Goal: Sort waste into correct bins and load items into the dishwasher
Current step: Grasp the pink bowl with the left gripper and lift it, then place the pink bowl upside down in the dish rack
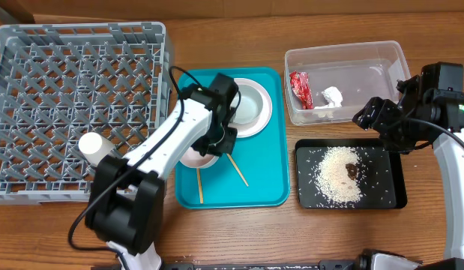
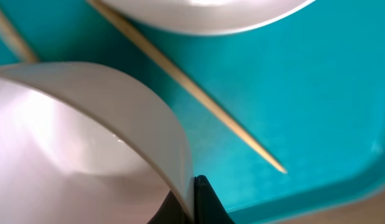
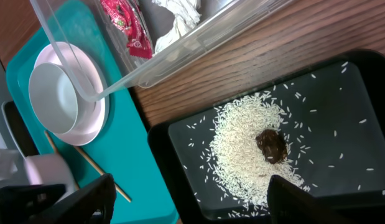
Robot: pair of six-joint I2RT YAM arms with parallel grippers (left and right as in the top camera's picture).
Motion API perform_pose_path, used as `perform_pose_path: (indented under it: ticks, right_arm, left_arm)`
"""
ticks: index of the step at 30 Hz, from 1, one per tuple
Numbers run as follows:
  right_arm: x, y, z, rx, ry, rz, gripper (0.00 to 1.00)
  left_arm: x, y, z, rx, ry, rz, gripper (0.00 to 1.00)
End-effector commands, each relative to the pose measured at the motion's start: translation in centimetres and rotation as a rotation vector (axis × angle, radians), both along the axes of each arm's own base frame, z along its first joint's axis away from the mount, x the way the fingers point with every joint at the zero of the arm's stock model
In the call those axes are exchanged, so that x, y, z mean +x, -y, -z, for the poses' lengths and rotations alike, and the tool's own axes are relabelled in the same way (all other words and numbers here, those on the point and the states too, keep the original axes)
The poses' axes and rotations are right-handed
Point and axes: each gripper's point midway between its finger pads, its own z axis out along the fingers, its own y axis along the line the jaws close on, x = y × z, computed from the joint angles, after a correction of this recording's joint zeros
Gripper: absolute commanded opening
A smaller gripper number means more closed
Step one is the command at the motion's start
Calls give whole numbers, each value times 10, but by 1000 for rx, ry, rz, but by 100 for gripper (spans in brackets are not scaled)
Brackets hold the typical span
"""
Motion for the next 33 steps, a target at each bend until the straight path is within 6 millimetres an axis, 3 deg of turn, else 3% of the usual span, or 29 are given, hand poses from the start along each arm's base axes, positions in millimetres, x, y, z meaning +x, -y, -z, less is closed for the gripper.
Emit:
perform_pose_path:
  ticks: [1, 8, 16, 21, 29, 33]
  right_arm:
    - [-2, 0, -4, -7, 16, -5, 80]
    - [-2, 0, -3, -8, 13, -8, 79]
    - [-4, 0, -3, -7, 5, -8, 79]
    - [-6, 0, -2, -6, -2, -8, 79]
    - [-9, -1, -1, -3, -18, -8, 79]
    - [-10, -1, -1, -2, -20, -8, 79]
  left_arm:
    - [27, 8, -87, -126, 209, 31, 4]
    - [52, -20, -171, -320, 388, 139, 4]
    - [90, -91, -211, -625, 590, 175, 4]
    - [112, -151, -205, -757, 673, 89, 4]
    - [141, -218, -177, -1063, 760, -53, 4]
    - [151, -240, -156, -1191, 758, -137, 4]
